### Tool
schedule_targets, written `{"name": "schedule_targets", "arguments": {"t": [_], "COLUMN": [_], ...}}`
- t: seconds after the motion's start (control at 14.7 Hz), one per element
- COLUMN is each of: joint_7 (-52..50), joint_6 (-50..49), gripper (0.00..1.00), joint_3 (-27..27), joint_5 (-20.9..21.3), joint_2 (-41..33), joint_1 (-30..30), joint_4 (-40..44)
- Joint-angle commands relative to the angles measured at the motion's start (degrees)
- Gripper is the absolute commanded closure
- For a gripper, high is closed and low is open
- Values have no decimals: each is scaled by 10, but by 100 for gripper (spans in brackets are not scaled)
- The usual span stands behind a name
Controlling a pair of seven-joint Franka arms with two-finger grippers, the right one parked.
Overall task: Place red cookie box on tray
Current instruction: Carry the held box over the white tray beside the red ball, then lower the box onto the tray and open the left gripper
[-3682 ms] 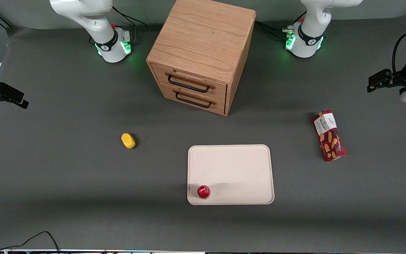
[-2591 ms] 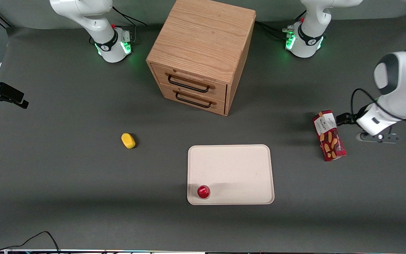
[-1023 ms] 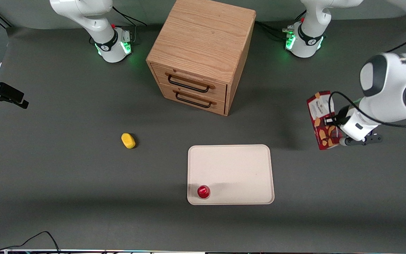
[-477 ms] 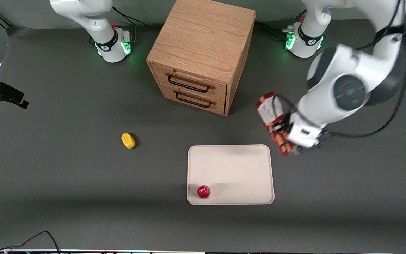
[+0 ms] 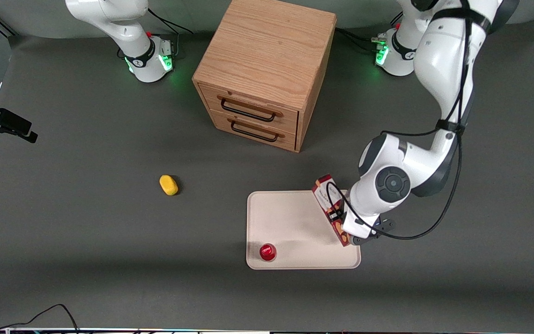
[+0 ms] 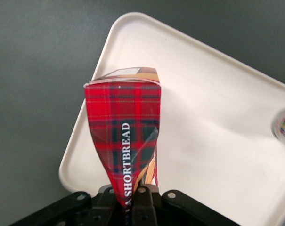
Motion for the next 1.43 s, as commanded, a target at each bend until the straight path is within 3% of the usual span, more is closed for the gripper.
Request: {"name": "schedule_targets", "arguments": {"t": [0.0, 0.68, 0.75, 0.82, 0.89, 0.95, 1.23, 1.36], "joint_7": [-20, -13, -12, -10, -8, 1, 64, 121], "joint_6": [15, 109, 109, 107, 103, 95, -107, -205], "gripper": [100, 100, 85, 45, 18, 2, 0, 0], "joint_3": [-1, -1, -1, -1, -1, -1, -3, 0], "joint_5": [31, 82, 90, 91, 91, 91, 76, 30], "joint_2": [17, 50, 51, 51, 50, 45, -33, -103], "joint_1": [-1, -7, -7, -7, -6, -5, 3, 13], "joint_4": [23, -15, -15, -15, -14, -13, -3, -8]}}
